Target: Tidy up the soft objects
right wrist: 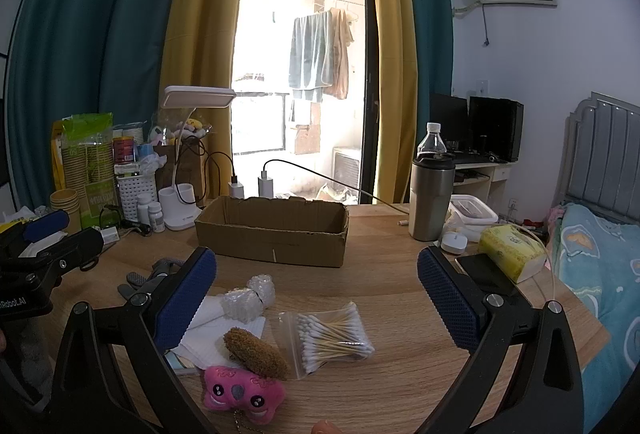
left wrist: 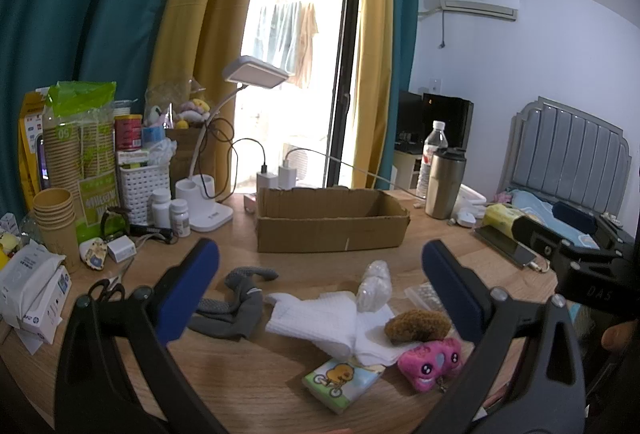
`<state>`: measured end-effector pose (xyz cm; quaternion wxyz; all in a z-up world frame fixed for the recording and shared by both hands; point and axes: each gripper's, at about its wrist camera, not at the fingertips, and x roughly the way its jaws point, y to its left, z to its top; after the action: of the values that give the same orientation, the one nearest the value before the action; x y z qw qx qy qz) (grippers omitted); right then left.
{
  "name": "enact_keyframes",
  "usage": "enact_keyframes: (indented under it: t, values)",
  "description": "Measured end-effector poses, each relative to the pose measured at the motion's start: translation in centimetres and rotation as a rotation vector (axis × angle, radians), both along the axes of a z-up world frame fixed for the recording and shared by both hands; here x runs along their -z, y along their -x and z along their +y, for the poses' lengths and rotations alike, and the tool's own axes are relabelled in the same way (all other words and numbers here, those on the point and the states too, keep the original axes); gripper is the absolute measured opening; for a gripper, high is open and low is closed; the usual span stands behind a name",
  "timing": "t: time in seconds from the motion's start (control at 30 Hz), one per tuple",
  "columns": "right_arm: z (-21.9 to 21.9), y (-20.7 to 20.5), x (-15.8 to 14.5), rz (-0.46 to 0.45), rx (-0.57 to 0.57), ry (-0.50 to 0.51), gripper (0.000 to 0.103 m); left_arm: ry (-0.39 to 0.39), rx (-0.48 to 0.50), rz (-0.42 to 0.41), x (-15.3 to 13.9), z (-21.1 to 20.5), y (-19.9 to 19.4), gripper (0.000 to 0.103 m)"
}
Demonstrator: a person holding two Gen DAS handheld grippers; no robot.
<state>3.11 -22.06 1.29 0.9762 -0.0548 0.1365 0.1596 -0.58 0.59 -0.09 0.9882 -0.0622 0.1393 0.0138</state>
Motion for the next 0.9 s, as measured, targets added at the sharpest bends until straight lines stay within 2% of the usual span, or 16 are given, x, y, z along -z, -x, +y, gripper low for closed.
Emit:
enact_keyframes:
  t: [0.5,0.9]
  values:
    - [-0.1,0.2,0.5,0.018,0.006,0.001,0.102,0.0,0.001,0.02,0.5,-0.2,-0.1,0.102]
    - [-0.3,-3.0,3.0,0.137,0.034,-0.004,0.102,-0.007,0.023,0.125,2.5,-0.7,-3.6,0.102]
